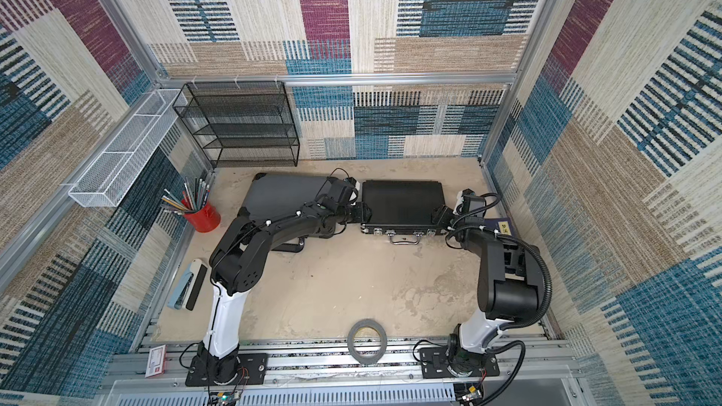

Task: Open the poker set cases
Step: Move the poker set case to the corner of the board.

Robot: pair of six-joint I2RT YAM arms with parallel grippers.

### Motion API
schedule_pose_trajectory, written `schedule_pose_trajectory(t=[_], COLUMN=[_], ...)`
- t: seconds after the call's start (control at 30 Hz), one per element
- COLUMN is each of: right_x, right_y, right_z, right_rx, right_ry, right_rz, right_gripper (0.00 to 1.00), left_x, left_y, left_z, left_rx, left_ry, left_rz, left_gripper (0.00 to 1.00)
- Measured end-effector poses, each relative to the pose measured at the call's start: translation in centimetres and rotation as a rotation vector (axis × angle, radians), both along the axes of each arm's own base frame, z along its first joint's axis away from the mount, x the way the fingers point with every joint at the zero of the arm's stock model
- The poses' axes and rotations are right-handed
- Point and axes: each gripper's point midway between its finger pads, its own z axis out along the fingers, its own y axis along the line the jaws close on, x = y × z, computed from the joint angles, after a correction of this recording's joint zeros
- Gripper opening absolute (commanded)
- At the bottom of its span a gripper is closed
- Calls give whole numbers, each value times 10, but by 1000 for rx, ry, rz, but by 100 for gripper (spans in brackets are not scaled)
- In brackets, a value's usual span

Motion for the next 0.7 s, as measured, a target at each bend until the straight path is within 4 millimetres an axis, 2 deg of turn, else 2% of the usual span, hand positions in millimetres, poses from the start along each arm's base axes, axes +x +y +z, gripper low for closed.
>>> schedule_pose_trajectory(t=[0.17, 0.4, 0.5, 0.7], right_x=[11, 53, 74, 98], right_y=[-5, -40, -58, -98], right_z=[1, 5, 7, 8], right_rx=[-16, -104, -121, -147], right_ry=[-13, -58, -79, -98], right_rz=[-12, -63, -81, -130], right_gripper=[62, 54, 53, 53], left_x=[3, 24, 37, 68], left_y=[-7, -39, -55, -95], left_z=[-4, -4, -3, 4], left_rx=[18, -16, -40, -91], left_ry=[0, -48, -69, -120], left_rz=[28, 45, 42, 24], left_gripper=[44, 43, 43, 43])
